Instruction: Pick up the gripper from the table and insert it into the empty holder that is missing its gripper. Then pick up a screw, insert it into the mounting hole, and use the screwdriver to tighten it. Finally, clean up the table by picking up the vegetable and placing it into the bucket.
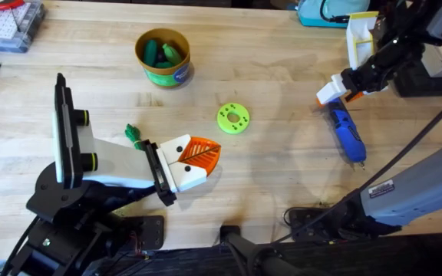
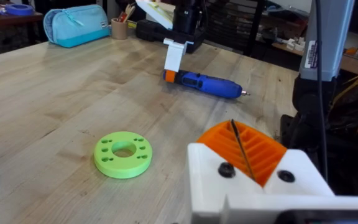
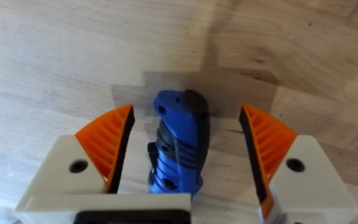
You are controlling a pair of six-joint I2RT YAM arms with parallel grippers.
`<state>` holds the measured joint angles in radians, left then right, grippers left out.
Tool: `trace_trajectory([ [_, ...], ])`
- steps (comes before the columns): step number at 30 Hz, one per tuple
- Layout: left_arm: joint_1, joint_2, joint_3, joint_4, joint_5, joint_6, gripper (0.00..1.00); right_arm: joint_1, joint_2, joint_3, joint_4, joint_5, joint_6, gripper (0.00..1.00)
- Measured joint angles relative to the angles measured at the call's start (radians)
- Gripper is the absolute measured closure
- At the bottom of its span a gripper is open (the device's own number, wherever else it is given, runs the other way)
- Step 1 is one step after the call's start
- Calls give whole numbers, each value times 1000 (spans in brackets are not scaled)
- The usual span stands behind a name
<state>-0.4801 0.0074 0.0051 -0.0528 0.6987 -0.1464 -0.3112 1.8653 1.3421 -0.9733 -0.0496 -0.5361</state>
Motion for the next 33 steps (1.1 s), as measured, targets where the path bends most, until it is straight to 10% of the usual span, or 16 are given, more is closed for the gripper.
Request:
trace_trajectory([
  [15, 0, 0, 0, -3, 0, 0, 987, -2, -6, -1, -55, 0, 105, 10],
  [23, 0, 0, 0, -3, 0, 0, 987, -12, -218, -11, -150, -12, 130, 10],
  [33, 0, 0, 0, -3, 0, -1, 987, -56, -410, -334, 116, -1, 144, 10],
])
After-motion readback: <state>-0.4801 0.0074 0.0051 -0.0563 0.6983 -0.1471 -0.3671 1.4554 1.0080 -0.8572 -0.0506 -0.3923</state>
